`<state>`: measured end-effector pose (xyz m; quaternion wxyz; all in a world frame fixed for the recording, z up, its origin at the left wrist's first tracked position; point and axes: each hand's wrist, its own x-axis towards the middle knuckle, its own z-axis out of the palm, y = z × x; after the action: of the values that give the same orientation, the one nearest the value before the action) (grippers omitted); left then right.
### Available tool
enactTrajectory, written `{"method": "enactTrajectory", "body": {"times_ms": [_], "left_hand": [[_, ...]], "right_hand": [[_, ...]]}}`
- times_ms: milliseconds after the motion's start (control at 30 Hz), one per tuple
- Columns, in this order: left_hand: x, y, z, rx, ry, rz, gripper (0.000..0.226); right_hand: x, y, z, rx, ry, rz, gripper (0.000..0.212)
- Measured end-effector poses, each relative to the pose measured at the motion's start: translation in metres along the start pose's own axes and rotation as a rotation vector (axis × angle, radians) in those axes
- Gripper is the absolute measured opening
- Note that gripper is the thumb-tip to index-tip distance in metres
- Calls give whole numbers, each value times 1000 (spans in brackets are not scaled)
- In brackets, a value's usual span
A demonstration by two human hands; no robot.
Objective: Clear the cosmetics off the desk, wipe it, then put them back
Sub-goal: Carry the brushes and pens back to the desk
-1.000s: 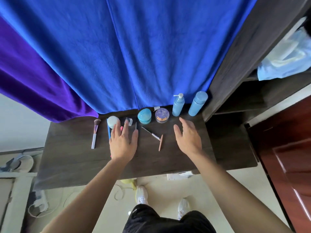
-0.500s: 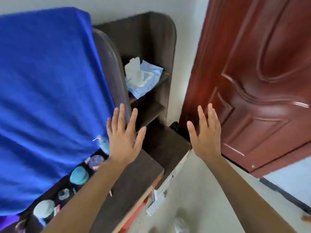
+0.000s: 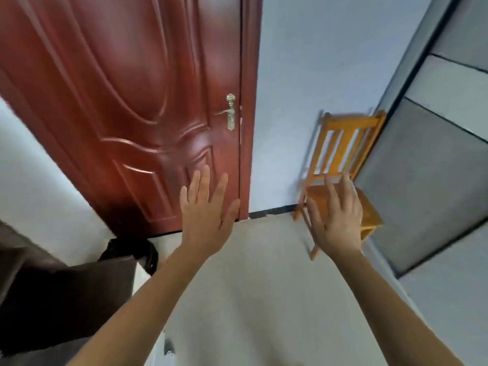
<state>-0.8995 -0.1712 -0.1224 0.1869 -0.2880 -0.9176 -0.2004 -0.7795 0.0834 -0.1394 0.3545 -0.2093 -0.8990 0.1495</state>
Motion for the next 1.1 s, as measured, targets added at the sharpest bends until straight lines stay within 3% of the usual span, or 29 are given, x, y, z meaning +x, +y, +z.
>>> {"method": "enactTrajectory", "body": {"times_ms": [267, 433, 767, 933, 1100], "left_hand": [[52, 208, 108, -138, -143, 136, 67], [81, 295, 154, -153, -207, 184, 65], [174, 335, 277, -141, -332, 170, 65], [265, 356, 346, -142, -374, 158, 75], [358, 387, 401, -145, -372, 221, 65]], "right_hand": [[-5, 207, -83, -206, -74, 169, 66], [19, 297, -105, -245, -104, 296, 69], [99, 407, -43, -217, -221, 406, 71], [179, 460, -6, -274, -296, 449, 73], [266, 501, 14, -300, -310, 492, 79]]}}
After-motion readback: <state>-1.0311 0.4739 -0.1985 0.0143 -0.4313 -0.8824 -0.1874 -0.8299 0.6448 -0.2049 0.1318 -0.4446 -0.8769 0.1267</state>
